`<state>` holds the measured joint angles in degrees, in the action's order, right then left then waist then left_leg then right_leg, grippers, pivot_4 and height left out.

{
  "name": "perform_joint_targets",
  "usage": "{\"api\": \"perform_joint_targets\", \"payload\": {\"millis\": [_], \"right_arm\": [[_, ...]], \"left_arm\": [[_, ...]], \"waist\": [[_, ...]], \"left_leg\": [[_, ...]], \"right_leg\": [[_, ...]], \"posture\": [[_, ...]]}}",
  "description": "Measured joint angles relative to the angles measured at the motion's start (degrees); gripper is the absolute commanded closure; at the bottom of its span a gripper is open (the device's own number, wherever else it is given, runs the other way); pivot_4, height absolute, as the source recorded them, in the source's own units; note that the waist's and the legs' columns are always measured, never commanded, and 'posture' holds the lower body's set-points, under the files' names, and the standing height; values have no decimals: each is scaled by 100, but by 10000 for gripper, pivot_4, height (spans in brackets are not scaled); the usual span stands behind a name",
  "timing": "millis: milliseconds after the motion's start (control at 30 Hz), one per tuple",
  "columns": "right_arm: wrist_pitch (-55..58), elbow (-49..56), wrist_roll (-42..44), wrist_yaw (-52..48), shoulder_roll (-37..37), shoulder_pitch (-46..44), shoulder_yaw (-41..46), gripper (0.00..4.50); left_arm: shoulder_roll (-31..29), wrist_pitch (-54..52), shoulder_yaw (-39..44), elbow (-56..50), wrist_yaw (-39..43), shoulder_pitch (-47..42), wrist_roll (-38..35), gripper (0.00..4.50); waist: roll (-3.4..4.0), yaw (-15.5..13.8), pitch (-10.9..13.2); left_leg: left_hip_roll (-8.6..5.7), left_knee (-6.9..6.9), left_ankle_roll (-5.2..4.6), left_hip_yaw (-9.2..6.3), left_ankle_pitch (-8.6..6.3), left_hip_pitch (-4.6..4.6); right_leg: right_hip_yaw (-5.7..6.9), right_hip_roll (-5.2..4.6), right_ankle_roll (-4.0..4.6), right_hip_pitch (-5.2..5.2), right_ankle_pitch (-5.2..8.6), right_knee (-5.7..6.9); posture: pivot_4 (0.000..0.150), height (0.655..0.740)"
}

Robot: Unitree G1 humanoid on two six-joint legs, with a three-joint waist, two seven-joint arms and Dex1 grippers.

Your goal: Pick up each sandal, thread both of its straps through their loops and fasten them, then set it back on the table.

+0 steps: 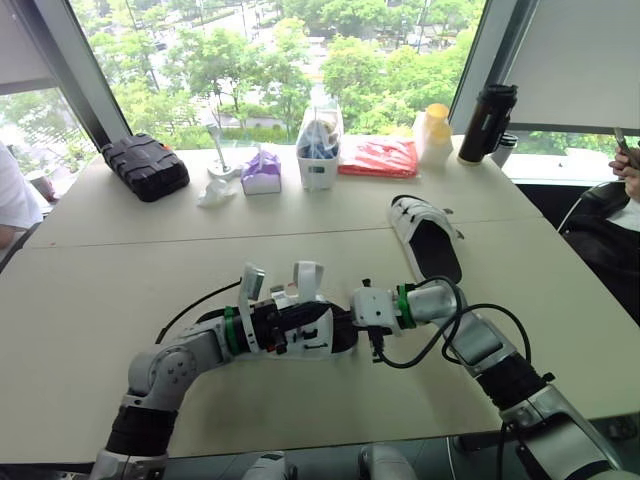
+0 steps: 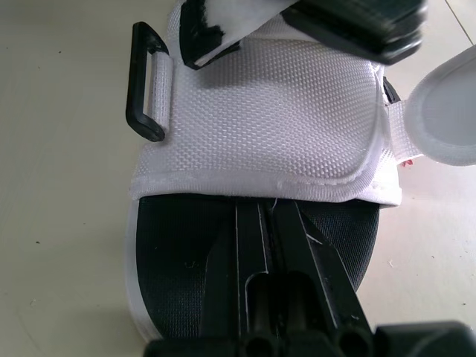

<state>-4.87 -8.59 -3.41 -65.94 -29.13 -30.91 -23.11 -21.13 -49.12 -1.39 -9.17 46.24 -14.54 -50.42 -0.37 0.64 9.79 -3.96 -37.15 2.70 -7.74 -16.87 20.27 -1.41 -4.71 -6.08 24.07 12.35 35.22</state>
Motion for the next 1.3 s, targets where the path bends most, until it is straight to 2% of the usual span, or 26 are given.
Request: {"api": "perform_joint_targets", "payload": {"millis": [100,133,200,300,367,400,867,1300], "right_arm": [[-2,0,-2,20,5,-1,-6,45000],[-2,-1,-6,25,12,-1,-7,45000],[-4,-1,-8,27,15,-1,-8,45000],[-8,-6,-10,34,40,-2,-10,45000],[-10,-8,-15,40,60,-5,-11,45000],[-13,-10,-16,45,69,-5,-14,45000],[-89,-90,-30,138,155,-59,-65,45000],[-241,-301,-34,204,255,-176,-114,45000]], "left_arm": [[0,68,-58,-48,48,78,163,44228],[1,77,-65,-56,60,77,190,41839],[11,90,-65,-55,79,77,246,35915],[70,130,-63,-54,50,70,310,21569],[95,130,-64,-54,37,60,350,14113],[97,115,-58,-54,40,53,348,12775],[-106,-505,323,7,-31,-210,-254,12775],[-420,-687,514,16,-18,-329,-518,12775]], "waist": [[0,-6,0],[0,-5,0],[0,-2,0],[0,4,0],[-1,9,0],[-1,9,1],[-12,48,14],[-15,44,21]], "left_leg": [[0,0,0,-2,0,1],[0,0,0,-1,0,0],[0,0,0,-1,0,1],[0,1,0,-3,0,2],[0,2,0,-3,0,4],[0,3,0,-4,0,5],[4,7,1,-10,0,10],[4,10,3,-11,1,16]], "right_leg": [[1,0,0,0,0,0],[0,0,0,0,0,0],[0,0,0,0,1,-1],[1,0,-2,1,1,-2],[0,0,-2,4,0,-2],[1,0,-2,6,0,-1],[0,3,-2,24,-1,1],[0,3,-2,30,-1,1]], "posture": [[1500,7400],[1500,7400],[1500,7400],[1500,7400],[1500,7400],[1500,7400],[1500,7400],[1500,7400]]}}
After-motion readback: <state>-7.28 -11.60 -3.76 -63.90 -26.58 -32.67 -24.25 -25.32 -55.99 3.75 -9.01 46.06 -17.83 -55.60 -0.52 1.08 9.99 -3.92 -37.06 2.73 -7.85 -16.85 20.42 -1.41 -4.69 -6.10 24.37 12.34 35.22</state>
